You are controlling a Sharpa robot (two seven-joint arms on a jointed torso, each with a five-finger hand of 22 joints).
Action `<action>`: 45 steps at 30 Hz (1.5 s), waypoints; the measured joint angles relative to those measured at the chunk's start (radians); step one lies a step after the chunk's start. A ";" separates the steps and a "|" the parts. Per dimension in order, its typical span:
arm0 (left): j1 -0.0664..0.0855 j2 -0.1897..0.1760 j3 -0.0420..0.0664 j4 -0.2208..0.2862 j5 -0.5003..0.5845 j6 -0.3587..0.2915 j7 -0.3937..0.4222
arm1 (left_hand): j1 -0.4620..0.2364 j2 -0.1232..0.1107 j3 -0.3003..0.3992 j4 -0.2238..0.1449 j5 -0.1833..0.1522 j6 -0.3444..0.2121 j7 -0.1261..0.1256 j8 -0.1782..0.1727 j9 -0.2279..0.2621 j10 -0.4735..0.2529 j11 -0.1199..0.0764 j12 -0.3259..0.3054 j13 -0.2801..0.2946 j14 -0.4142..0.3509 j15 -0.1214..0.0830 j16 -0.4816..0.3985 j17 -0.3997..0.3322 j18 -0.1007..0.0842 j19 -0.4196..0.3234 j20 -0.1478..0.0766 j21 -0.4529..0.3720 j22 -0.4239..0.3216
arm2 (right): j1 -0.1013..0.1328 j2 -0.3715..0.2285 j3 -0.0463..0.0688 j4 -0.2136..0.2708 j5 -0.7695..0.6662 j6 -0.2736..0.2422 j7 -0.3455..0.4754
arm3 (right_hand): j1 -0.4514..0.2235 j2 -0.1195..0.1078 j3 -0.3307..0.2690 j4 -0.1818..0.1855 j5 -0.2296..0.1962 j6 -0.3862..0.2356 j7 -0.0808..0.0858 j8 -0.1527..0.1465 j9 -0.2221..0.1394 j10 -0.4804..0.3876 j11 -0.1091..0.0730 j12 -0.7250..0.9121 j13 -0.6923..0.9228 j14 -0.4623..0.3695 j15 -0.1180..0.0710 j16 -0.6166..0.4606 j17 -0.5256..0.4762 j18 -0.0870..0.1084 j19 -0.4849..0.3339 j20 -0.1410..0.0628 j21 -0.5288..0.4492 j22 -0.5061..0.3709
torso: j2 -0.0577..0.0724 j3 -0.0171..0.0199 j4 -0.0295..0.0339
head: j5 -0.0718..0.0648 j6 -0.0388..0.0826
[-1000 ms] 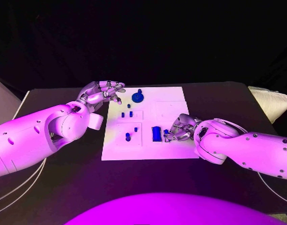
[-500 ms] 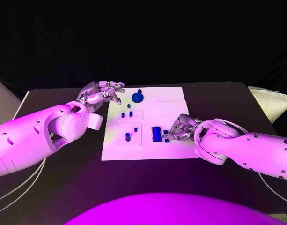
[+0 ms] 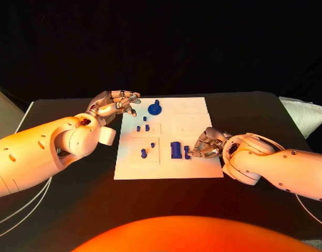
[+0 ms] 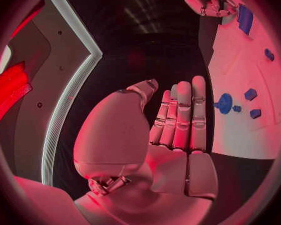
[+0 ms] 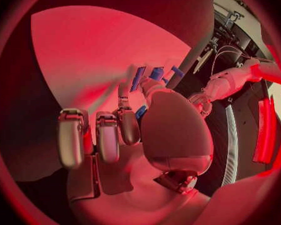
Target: Assemble the parts on the task board
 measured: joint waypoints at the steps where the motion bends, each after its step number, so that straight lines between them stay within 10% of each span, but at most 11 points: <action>1: 0.000 0.000 0.000 -0.001 0.000 0.000 0.000 | 0.000 0.000 0.000 0.000 0.000 0.000 0.000 0.000 0.000 0.000 0.000 0.000 0.000 0.000 0.000 0.000 0.000 0.000 0.000 0.000 0.000 0.000 | 0.000 -0.004 0.000 0.000 0.004 -0.005 0.008 | 0.000 0.000 -0.003 0.003 0.001 -0.007 0.003 -0.005 -0.002 0.000 0.000 -0.007 0.000 0.000 0.000 0.000 0.000 0.000 0.000 0.000 -0.007 0.000 | 0.000 0.0000 -0.0001 | 0.000 0.000; 5: 0.000 0.003 0.000 -0.007 0.000 0.000 0.001 | 0.000 0.000 0.000 0.000 0.000 0.000 0.000 0.000 0.000 0.000 0.000 0.000 0.000 0.000 0.000 0.000 0.000 0.000 0.000 0.000 0.000 0.000 | 0.000 -0.029 0.000 0.001 0.058 -0.049 0.084 | 0.010 0.010 -0.012 0.004 0.012 -0.042 0.017 -0.026 -0.010 -0.005 0.010 -0.085 0.000 0.000 0.004 -0.014 0.000 0.000 -0.001 0.001 -0.079 0.000 | -0.002 -0.0006 0.0000 | -0.001 0.000; 10: 0.000 0.007 0.000 -0.023 0.001 -0.002 0.004 | 0.000 0.000 -0.003 0.003 0.000 0.000 0.000 0.003 -0.001 0.000 0.000 0.000 0.000 0.000 0.000 0.000 0.000 0.000 0.000 0.000 0.000 -0.001 | 0.003 -0.065 0.000 0.001 0.226 -0.113 0.265 | 0.058 0.027 -0.014 0.001 0.088 -0.099 0.048 -0.044 -0.015 -0.108 0.042 -0.364 -0.014 0.000 0.033 -0.103 0.000 0.057 -0.116 0.031 -0.349 -0.023 | -0.004 -0.0018 0.0000 | -0.002 0.000; 15: 0.000 0.024 0.000 -0.042 0.005 -0.010 0.009 | 0.000 0.000 -0.010 0.016 0.000 -0.004 -0.004 0.006 -0.005 0.000 0.000 0.005 -0.001 -0.044 0.001 -0.028 -0.010 0.000 -0.016 0.004 -0.028 -0.012 | 0.017 -0.072 0.006 -0.045 0.416 -0.132 0.446 | 0.148 0.031 0.032 -0.002 0.047 -0.126 0.057 -0.036 -0.005 -0.278 0.056 -0.769 -0.257 -0.070 0.046 -0.303 -0.181 0.126 -0.280 0.045 -0.763 -0.266 | -0.011 -0.0033 0.0000 | 0.000 0.000; 19: 0.000 0.051 0.000 -0.081 0.011 -0.017 0.021 | 0.016 -0.016 -0.030 0.049 0.000 -0.026 0.007 0.014 -0.014 -0.016 0.016 -0.031 -0.035 -0.199 0.037 -0.217 -0.094 0.000 -0.128 0.042 -0.195 -0.105 | 0.029 -0.057 0.016 -0.127 0.581 -0.132 0.578 | 0.201 0.015 0.096 -0.003 0.004 -0.152 0.076 -0.033 -0.008 -0.338 0.073 -0.941 -0.451 -0.237 0.064 -0.671 -0.506 0.126 -0.356 0.062 -1.006 -0.442 | -0.021 -0.0067 0.0008 | -0.002 0.000; 25: 0.000 0.092 0.000 -0.151 0.021 -0.024 0.046 | 0.052 -0.014 -0.064 0.083 0.000 -0.056 -0.002 -0.008 -0.040 0.014 0.042 -0.182 -0.110 -0.240 0.079 -0.575 -0.222 0.000 -0.183 0.108 -0.486 -0.306 | 0.036 -0.008 0.025 -0.257 0.752 -0.117 0.712 | 0.212 -0.009 0.206 -0.013 -0.022 -0.165 0.109 -0.073 -0.035 -0.330 0.120 -1.199 -0.855 -0.366 0.126 -1.092 -0.700 0.136 -0.432 0.128 -1.256 -0.678 | -0.043 -0.0151 0.0012 | 0.003 0.015; 32: 0.000 0.141 0.001 -0.240 0.039 -0.044 0.074 | 0.070 -0.004 -0.101 0.078 0.000 -0.052 -0.027 -0.046 -0.076 0.007 0.075 -0.322 -0.115 -0.262 0.114 -0.795 -0.274 0.000 -0.187 0.123 -0.639 -0.426 | 0.038 0.048 0.031 -0.369 0.845 -0.090 0.803 | 0.204 -0.025 0.233 -0.041 -0.022 -0.181 0.128 -0.124 -0.059 -0.337 0.151 -1.270 -1.074 -0.422 0.175 -1.307 -0.827 0.141 -0.477 0.173 -1.388 -0.847 | -0.063 -0.0191 -0.0012 | 0.010 0.048; 38: 0.000 0.167 0.002 -0.284 0.057 -0.065 0.092 | 0.072 0.002 -0.113 0.075 -0.002 -0.056 -0.030 -0.053 -0.084 -0.004 0.076 -0.341 -0.115 -0.269 0.118 -0.832 -0.284 0.000 -0.191 0.122 -0.662 -0.448 | 0.036 0.071 0.032 -0.409 0.878 -0.072 0.844 | 0.196 -0.017 0.228 -0.057 -0.023 -0.185 0.130 -0.140 -0.074 -0.344 0.157 -1.270 -1.149 -0.427 0.181 -1.363 -0.877 0.141 -0.491 0.183 -1.392 -0.924 | -0.075 -0.0167 -0.0039 | 0.014 0.073; 42: 0.002 0.163 -0.003 -0.278 0.057 -0.067 0.090 | -0.122 0.078 -0.240 -0.035 -0.087 -0.380 -0.101 -0.159 -0.170 -0.397 -0.011 -0.386 -0.141 -0.568 0.044 -0.961 -0.340 -0.074 -0.486 0.006 -0.732 -0.546 | 0.035 0.068 0.035 -0.401 0.880 -0.076 0.842 | 0.007 0.076 0.048 -0.153 -0.105 -0.555 0.054 -0.211 -0.207 -0.493 0.100 -1.301 -1.217 -0.663 0.138 -1.447 -1.053 0.074 -0.886 0.097 -1.422 -1.084 | -0.075 -0.0161 -0.0039 | 0.015 0.073; 45: 0.006 0.158 -0.016 -0.262 0.057 -0.076 0.090 | -0.277 0.117 -0.310 -0.098 -0.134 -0.565 -0.141 -0.216 -0.219 -0.618 -0.059 -0.409 -0.156 -0.739 0.000 -1.032 -0.372 -0.110 -0.654 -0.061 -0.769 -0.601 | 0.032 0.064 0.046 -0.376 0.889 -0.086 0.842 | -0.139 0.131 -0.059 -0.207 -0.154 -0.774 0.006 -0.251 -0.286 -0.807 0.065 -1.317 -1.254 -0.974 0.111 -1.494 -1.155 0.030 -1.120 0.043 -1.437 -1.174 | -0.074 -0.0162 -0.0028 | 0.012 0.083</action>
